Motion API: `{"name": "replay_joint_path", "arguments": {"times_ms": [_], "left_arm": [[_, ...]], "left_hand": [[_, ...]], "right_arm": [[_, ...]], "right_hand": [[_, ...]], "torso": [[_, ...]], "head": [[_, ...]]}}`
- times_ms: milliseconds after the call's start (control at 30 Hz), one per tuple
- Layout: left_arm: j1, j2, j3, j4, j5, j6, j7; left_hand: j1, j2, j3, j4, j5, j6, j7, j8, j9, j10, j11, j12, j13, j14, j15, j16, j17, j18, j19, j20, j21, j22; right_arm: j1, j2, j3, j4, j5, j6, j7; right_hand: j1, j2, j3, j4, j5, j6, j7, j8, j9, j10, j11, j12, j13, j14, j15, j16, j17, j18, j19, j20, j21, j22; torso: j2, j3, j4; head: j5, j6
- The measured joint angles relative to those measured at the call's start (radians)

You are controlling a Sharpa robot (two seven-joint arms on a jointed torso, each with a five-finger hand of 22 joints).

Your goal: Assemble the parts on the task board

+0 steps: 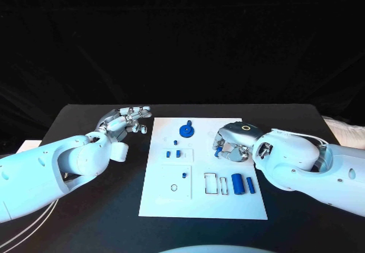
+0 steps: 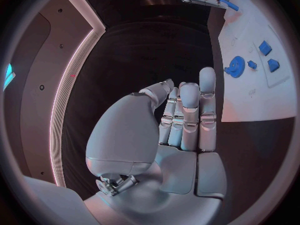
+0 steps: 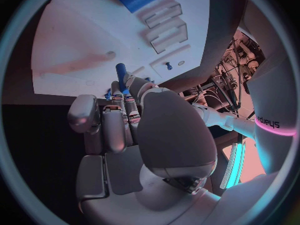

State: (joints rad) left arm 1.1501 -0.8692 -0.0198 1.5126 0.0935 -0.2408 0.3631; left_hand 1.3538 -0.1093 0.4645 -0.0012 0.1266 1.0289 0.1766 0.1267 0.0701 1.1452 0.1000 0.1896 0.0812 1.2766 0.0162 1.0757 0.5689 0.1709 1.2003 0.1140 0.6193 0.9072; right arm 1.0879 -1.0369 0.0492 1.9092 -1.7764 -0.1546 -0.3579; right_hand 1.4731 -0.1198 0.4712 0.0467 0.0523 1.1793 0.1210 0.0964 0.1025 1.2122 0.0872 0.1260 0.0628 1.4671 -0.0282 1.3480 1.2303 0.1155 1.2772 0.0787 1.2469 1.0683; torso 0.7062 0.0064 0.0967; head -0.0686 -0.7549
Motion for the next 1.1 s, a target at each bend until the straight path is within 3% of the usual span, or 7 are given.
{"name": "replay_joint_path", "arguments": {"times_ms": [200,367,700,900,1100], "left_arm": [[0.000,0.003,0.000,-0.001,-0.001,0.000,0.000],[-0.001,0.006,0.000,-0.001,-0.002,0.001,0.000],[-0.001,0.009,0.000,0.000,-0.002,0.003,-0.001],[-0.001,0.010,0.000,0.001,-0.003,0.004,-0.001],[-0.001,0.011,0.000,0.001,-0.003,0.004,-0.001]], "left_hand": [[0.000,0.000,0.000,0.000,0.000,0.000,0.000,0.000,0.000,0.000,0.000,0.000,0.000,0.000,0.000,0.000,0.000,0.000,0.000,0.000,0.000,0.000],[0.000,0.000,0.000,0.000,0.000,0.000,0.000,0.000,0.000,0.000,0.000,0.000,0.000,0.000,0.000,0.000,0.000,0.000,0.000,0.000,0.000,0.000],[0.000,0.000,0.000,0.000,0.000,0.000,0.000,0.000,0.000,0.000,0.000,0.000,0.000,0.000,0.000,0.000,0.000,0.000,0.000,0.000,0.000,0.000],[0.000,0.000,0.000,0.000,0.000,0.000,0.000,0.000,0.000,0.000,0.000,0.000,0.000,0.000,0.000,0.000,0.000,0.000,0.000,0.000,0.000,0.000],[0.000,0.000,0.000,0.000,0.000,0.000,0.000,0.000,0.000,0.000,0.000,0.000,0.000,0.000,0.000,0.000,0.000,0.000,0.000,0.000,0.000,0.000]], "right_arm": [[0.007,0.029,0.001,0.053,0.040,-0.019,0.002],[-0.006,0.086,0.000,0.065,0.050,-0.030,0.010],[-0.064,0.211,-0.010,0.023,0.036,-0.034,0.040],[-0.095,0.258,-0.015,-0.011,0.030,-0.028,0.061],[-0.108,0.277,-0.017,-0.038,0.027,-0.013,0.074]], "right_hand": [[0.000,0.000,0.004,-0.004,0.000,0.000,0.000,-0.005,0.000,0.000,0.000,-0.005,0.000,0.000,0.000,0.000,-0.003,0.000,0.000,0.000,0.000,0.000],[0.000,0.000,0.004,-0.004,0.000,0.000,0.000,-0.005,0.000,0.000,0.000,-0.008,0.000,0.000,0.000,0.000,-0.004,0.000,0.000,0.000,0.000,-0.001],[0.000,0.000,0.018,-0.013,-0.001,-0.003,0.003,-0.009,0.000,0.000,0.000,-0.014,0.001,0.000,0.000,0.000,-0.007,0.000,0.000,0.000,0.000,-0.007],[0.000,0.000,0.021,-0.015,0.008,-0.003,0.003,-0.013,0.000,0.000,0.000,-0.020,0.001,-0.004,0.004,0.000,-0.008,0.000,-0.004,0.004,0.000,-0.007],[0.000,0.000,0.022,-0.017,0.008,-0.006,0.006,-0.014,0.000,0.003,0.004,-0.022,0.001,-0.001,0.007,0.000,-0.008,0.000,-0.004,0.004,0.000,-0.007]], "torso": [[0.000,0.0000,0.0003],[0.000,0.0000,0.0011],[0.002,-0.0007,0.0011],[0.002,-0.0009,0.0003],[0.002,-0.0004,-0.0001]], "head": [[0.006,-0.001],[0.015,-0.005],[0.042,-0.016],[0.050,-0.022],[0.055,-0.026]]}}
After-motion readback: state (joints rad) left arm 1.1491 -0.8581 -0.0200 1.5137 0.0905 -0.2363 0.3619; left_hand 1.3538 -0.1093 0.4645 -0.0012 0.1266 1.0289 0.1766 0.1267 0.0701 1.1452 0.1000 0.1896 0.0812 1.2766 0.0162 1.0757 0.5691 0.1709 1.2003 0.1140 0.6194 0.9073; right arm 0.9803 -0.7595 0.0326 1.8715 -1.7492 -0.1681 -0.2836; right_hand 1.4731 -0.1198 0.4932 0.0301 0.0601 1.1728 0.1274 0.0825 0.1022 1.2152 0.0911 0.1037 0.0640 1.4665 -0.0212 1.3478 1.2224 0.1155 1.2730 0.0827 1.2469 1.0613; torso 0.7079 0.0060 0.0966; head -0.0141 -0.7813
